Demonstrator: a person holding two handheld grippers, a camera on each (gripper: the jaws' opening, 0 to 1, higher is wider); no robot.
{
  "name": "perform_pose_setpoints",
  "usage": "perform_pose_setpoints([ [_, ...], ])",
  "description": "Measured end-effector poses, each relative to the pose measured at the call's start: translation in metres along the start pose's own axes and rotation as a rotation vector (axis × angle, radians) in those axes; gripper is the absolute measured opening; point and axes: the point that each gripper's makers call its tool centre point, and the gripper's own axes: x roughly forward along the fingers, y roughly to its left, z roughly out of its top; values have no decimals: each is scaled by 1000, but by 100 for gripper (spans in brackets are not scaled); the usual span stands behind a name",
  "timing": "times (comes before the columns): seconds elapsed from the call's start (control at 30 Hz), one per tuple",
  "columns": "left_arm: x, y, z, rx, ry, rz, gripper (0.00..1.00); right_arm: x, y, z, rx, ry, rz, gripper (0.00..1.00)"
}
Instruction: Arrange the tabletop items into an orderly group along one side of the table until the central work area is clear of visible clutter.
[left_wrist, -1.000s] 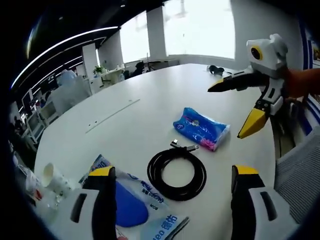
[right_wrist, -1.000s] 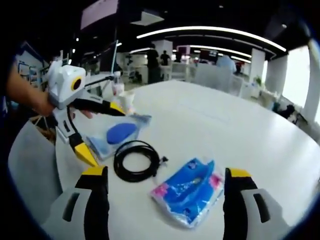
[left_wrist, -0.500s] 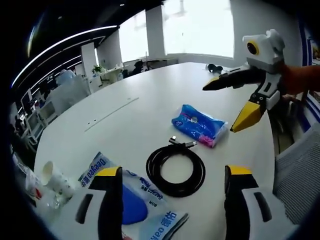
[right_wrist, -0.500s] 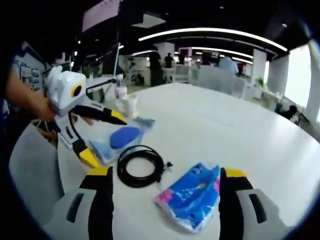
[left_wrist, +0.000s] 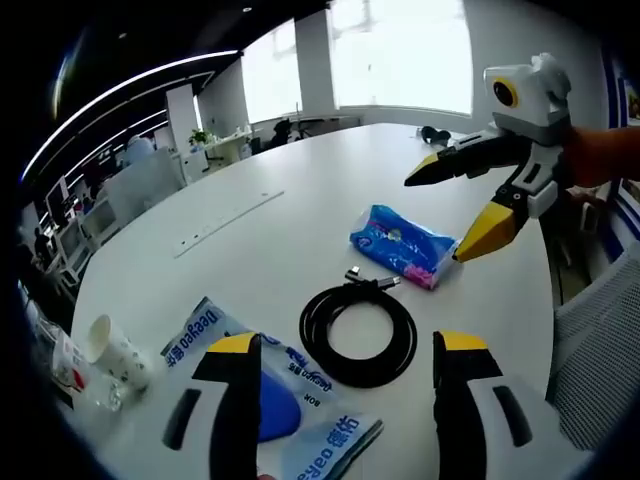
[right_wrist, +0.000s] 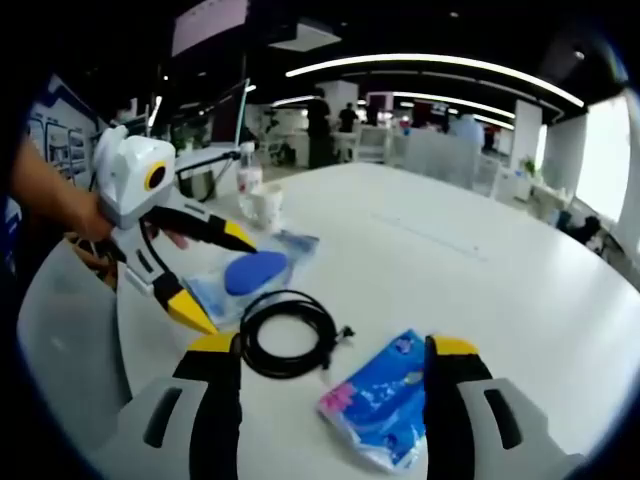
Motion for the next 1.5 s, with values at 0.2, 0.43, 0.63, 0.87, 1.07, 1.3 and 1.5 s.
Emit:
perform_pose_setpoints([
  [0.2,2,-1,-4,3,9,-5,65,3,2,0,6,3,6,70],
  [0.43,4,-3,-8,-11,20,-6,61,7,6,-4,9,15,20,62],
  [0.63,6,-4,-14,-21,32,-10,57,13,11,-10,0,42,34,54],
  [0.87,8,-2,-18,-39,40,-11,52,19,15,-15,17,63,58,42],
  [1.07,10,2,-19,-68,41,-11,49,25,16,-20,34,87,72,34],
  [1.3,15,4,-21,-87,50,-15,46,31,13,-24,69,101,75,28],
  [1.5,20,4,-22,-100,53,-18,44,36,12,-24,100,102,71,26],
])
